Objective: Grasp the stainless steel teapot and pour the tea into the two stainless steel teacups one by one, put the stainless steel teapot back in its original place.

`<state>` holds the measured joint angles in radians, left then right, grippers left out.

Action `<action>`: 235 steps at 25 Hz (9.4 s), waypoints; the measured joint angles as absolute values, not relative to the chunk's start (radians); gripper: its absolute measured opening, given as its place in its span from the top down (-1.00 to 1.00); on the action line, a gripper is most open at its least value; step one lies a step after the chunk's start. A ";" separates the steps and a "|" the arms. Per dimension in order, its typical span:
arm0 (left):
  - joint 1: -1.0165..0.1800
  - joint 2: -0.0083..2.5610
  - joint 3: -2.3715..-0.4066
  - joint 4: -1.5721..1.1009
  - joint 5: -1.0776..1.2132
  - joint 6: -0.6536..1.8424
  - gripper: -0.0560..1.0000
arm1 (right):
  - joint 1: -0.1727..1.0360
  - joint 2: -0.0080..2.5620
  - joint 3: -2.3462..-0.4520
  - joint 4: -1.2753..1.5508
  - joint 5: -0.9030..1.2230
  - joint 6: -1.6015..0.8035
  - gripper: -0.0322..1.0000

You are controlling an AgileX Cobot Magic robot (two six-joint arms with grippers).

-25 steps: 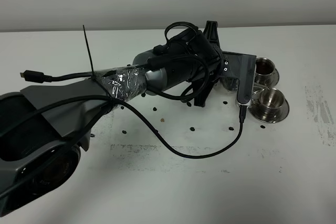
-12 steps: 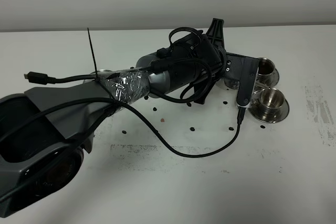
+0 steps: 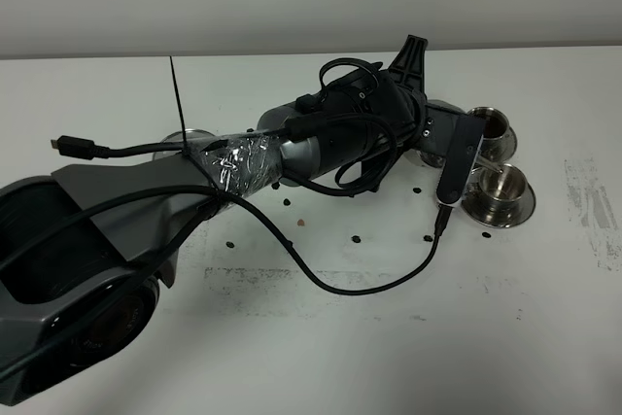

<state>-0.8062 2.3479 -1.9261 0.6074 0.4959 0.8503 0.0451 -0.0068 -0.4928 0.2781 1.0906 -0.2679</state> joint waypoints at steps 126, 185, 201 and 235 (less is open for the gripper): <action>-0.825 2.348 -1.926 0.869 0.401 0.935 0.59 | 0.045 -0.007 -0.493 0.278 1.091 -0.268 0.16; -0.825 2.348 -1.926 0.845 0.403 0.958 0.59 | 0.045 -0.007 -0.493 0.278 1.091 -0.268 0.16; -0.825 2.348 -1.926 0.764 0.437 0.930 0.59 | 0.045 -0.007 -0.493 0.278 1.091 -0.269 0.16; -0.752 2.123 -1.793 0.269 0.787 0.198 0.59 | 0.045 -0.007 -0.493 0.279 1.091 -0.268 0.16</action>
<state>-0.7515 2.1230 -1.7934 0.2687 0.7875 0.1979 0.0451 -0.0068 -0.4928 0.2789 1.0906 -0.2679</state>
